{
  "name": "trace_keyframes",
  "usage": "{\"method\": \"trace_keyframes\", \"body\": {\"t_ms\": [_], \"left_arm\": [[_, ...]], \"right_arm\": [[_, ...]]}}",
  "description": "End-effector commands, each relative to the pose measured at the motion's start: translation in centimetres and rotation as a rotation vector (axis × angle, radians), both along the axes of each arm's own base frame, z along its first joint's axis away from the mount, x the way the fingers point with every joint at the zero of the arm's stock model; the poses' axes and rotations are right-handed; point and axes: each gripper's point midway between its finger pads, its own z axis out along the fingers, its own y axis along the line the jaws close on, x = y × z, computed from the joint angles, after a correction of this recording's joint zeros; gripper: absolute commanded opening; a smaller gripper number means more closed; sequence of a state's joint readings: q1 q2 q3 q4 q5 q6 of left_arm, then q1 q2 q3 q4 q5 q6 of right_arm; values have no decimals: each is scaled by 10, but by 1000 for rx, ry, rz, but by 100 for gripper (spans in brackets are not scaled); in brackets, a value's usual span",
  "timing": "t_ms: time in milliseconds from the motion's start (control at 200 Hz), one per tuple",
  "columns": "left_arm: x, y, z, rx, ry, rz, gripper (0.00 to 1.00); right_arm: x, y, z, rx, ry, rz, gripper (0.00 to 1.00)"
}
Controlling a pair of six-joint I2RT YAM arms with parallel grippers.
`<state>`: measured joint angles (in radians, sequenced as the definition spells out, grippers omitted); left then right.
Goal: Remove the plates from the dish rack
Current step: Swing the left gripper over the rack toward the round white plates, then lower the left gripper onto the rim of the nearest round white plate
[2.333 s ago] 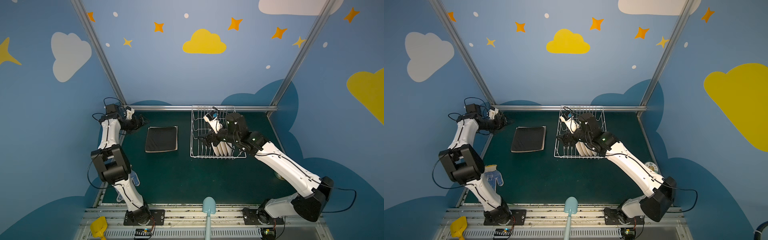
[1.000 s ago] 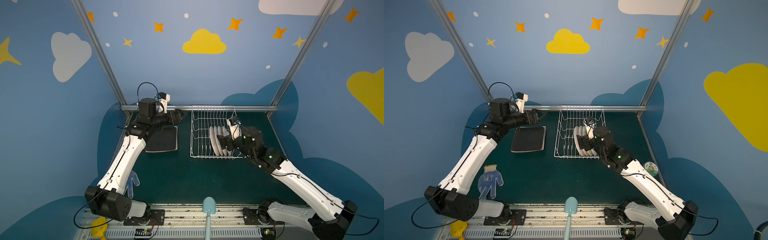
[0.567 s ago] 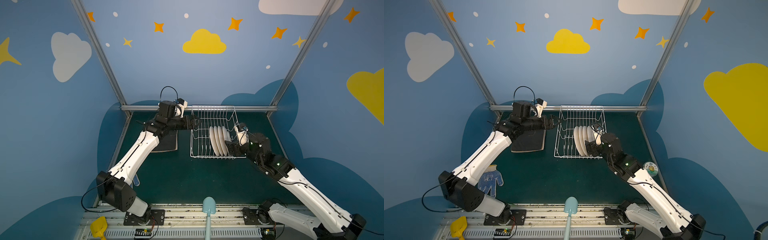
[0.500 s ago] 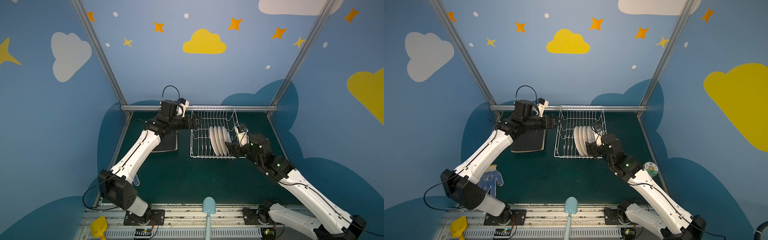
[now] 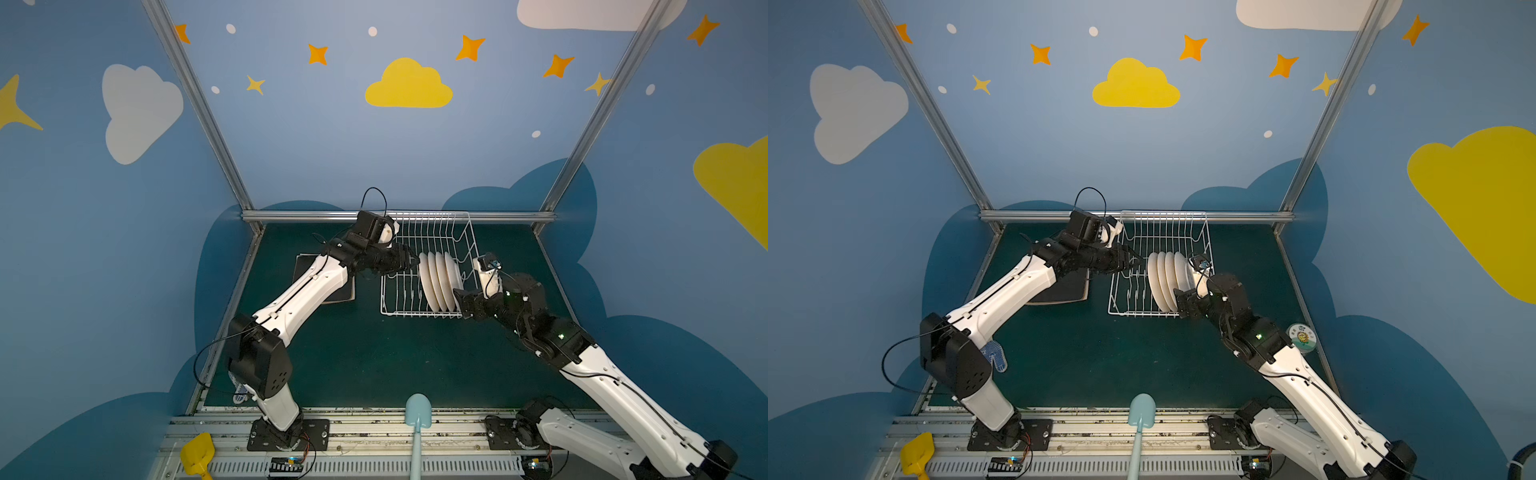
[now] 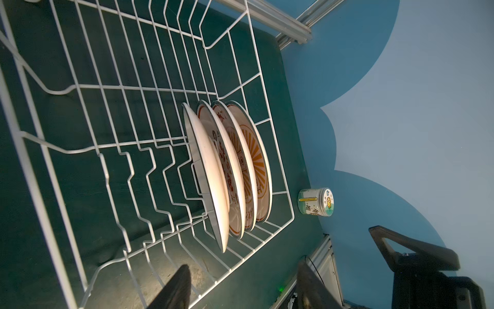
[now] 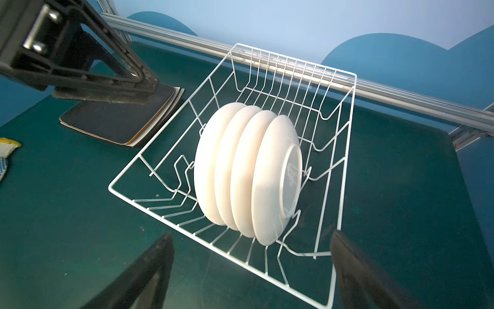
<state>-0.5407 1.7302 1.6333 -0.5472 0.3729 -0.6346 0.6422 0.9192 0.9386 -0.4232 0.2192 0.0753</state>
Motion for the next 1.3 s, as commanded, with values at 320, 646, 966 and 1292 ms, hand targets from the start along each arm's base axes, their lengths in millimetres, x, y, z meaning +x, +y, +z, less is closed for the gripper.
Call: {"method": "trace_keyframes", "body": {"t_ms": [320,646,966,1292], "left_arm": [[10,-19,-43,32,125,-5,37],[22,-37,-62,13,162,-27,36],[30,-45,-86,43,199,-45,36],[35,-56,-100,50,228,-39,37]], "right_arm": [[0,-4,1,52,-3,-20,91],[5,0,2,65,-5,-20,91],[7,-1,1,65,-5,-25,91],[8,-2,2,73,-9,-29,91]]}}
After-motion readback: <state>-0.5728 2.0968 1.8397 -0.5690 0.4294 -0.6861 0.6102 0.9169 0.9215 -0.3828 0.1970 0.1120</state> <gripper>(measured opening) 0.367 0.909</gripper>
